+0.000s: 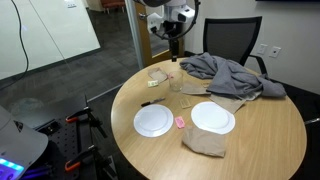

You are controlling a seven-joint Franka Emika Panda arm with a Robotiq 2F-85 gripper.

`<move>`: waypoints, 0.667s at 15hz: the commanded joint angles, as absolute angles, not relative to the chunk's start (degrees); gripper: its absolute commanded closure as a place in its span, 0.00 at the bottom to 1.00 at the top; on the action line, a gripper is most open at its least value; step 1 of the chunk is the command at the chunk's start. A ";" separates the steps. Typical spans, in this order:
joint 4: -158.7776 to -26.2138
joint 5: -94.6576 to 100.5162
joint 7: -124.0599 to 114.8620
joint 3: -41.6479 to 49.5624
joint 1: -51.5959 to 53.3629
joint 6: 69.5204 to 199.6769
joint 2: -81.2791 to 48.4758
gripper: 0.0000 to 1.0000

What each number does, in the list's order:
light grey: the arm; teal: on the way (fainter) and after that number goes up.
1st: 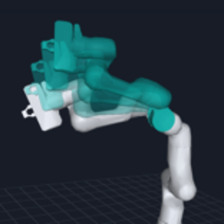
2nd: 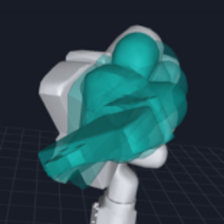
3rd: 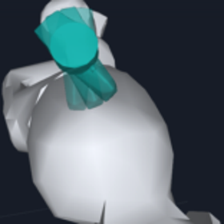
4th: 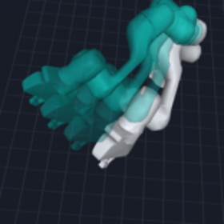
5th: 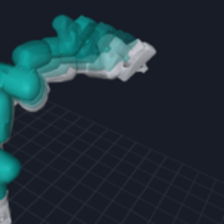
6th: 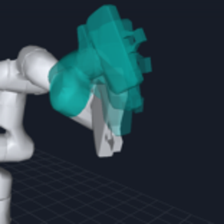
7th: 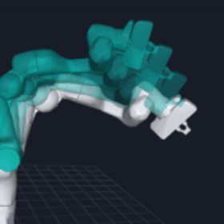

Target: Move the cup closer to the edge of the table

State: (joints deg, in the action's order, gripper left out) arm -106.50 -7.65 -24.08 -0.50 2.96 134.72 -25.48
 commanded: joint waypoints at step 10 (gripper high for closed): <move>-108.62 -6.44 -29.27 3.75 7.36 143.21 -32.68 0.00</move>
